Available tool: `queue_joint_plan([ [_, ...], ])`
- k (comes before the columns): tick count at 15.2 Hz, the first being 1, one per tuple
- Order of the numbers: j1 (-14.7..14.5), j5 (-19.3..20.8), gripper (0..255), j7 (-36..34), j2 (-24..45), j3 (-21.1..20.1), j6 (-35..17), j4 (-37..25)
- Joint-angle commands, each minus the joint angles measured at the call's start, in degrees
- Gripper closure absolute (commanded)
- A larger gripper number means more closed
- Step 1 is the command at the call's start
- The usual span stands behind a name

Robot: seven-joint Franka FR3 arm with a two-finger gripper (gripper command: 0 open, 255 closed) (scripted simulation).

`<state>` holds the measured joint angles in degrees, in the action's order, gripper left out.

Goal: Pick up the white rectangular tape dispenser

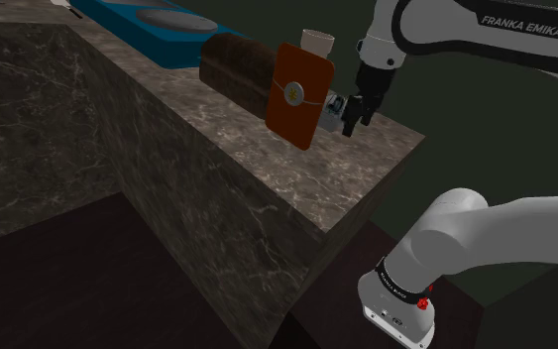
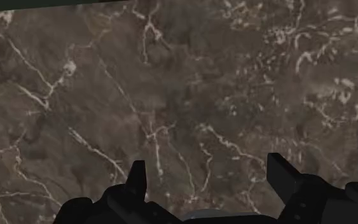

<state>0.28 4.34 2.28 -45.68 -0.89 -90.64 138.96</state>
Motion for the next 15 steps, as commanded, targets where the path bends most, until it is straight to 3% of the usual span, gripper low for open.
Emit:
queue_joint_plan([
  [1,0.0,0.0,0,0.0,0.0,0.0,0.0,0.0],
  [9,-1.2,0.3,0,4.3,18.2,-0.3,10.8,-25.1],
  [15,-1.2,0.3,0,4.1,17.4,-0.2,7.2,-20.7],
])
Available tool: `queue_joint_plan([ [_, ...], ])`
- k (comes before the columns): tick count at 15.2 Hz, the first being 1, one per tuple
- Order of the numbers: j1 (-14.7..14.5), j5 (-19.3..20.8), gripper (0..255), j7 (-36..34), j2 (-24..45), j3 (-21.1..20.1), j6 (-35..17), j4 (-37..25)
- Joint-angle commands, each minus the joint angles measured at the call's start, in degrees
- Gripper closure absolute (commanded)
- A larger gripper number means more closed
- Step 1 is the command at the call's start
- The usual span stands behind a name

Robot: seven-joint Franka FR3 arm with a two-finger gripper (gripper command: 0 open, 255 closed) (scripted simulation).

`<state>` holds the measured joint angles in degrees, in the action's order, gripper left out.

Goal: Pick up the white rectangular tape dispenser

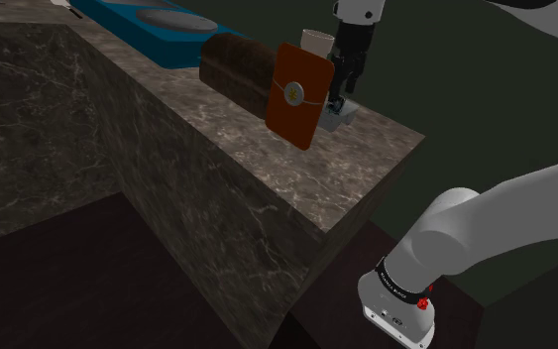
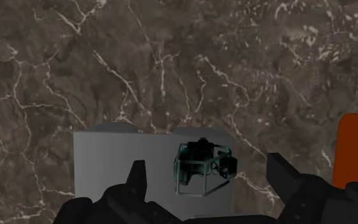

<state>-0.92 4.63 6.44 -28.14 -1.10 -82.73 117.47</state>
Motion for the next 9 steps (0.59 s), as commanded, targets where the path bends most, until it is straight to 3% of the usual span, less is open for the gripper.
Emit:
queue_joint_plan([
  [1,0.0,0.0,0,-0.1,-0.3,0.0,-1.4,1.7],
  [4,0.0,0.0,0,-0.2,-0.6,0.0,-2.6,3.2],
  [5,0.0,0.0,255,-0.2,-0.5,0.0,-2.5,3.1],
  [9,0.0,0.0,255,-0.2,-0.6,0.0,-2.5,3.1],
])
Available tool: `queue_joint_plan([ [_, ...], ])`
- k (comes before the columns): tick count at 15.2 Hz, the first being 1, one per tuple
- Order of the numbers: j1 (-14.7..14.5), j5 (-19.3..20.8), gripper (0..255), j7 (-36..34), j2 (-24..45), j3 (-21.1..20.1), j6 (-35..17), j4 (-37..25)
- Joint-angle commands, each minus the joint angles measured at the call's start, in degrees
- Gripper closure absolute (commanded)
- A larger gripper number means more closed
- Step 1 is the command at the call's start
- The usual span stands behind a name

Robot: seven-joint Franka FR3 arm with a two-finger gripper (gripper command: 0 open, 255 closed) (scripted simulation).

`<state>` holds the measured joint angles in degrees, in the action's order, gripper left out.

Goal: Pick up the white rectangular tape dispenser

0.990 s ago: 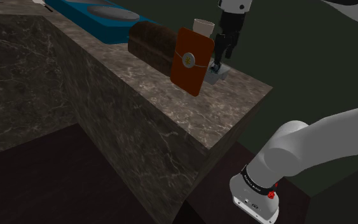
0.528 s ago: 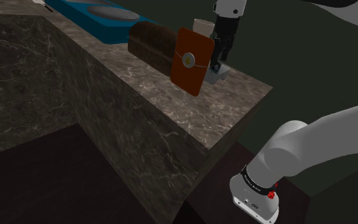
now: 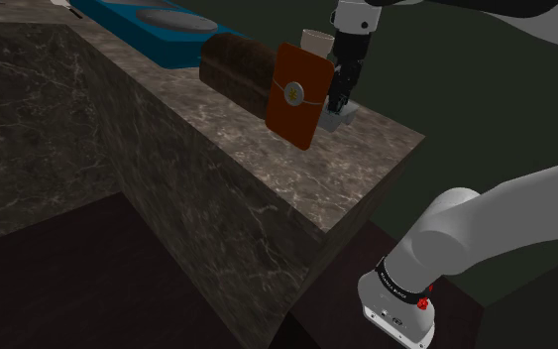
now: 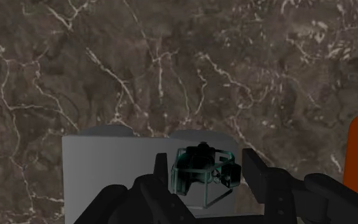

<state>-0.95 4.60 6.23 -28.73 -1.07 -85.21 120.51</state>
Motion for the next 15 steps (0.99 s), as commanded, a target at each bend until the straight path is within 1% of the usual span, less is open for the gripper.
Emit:
queue_joint_plan([
  [1,0.0,0.0,255,0.0,0.0,0.0,0.0,0.0],
  [5,0.0,0.0,255,0.0,0.0,0.0,-0.1,0.2],
  [15,0.1,0.1,255,0.6,2.2,-0.1,7.4,-9.6],
])
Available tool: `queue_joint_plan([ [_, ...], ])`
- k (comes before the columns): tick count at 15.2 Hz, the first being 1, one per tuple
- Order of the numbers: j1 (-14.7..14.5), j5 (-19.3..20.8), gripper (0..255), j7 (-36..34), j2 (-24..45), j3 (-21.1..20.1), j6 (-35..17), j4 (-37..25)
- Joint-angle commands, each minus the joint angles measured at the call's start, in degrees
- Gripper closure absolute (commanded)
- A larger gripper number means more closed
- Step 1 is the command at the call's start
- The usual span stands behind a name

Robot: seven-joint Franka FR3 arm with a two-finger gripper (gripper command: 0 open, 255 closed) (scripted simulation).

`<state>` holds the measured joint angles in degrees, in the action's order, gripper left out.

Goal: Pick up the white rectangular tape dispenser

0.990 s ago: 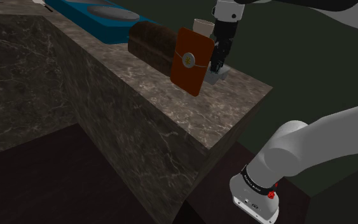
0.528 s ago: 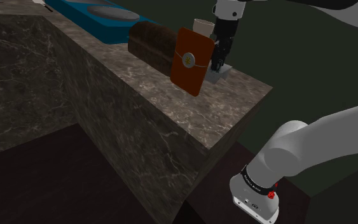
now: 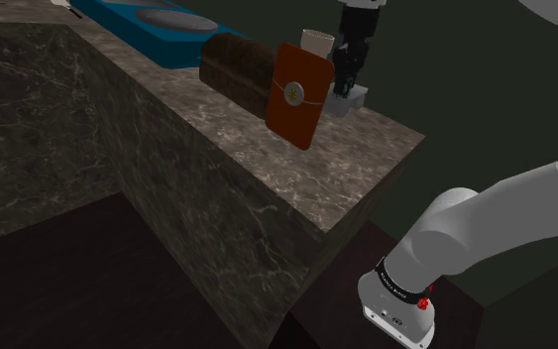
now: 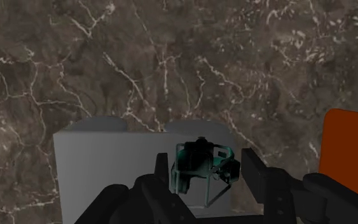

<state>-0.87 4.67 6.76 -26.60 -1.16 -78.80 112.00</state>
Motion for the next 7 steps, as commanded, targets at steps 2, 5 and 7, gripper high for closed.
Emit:
queue_joint_plan([
  [2,0.0,0.0,255,0.2,0.7,-0.1,2.5,-3.2],
  [5,0.1,0.1,255,0.3,1.7,-0.1,4.8,-6.4],
  [7,0.1,0.1,255,0.3,1.7,-0.1,4.9,-6.6],
])
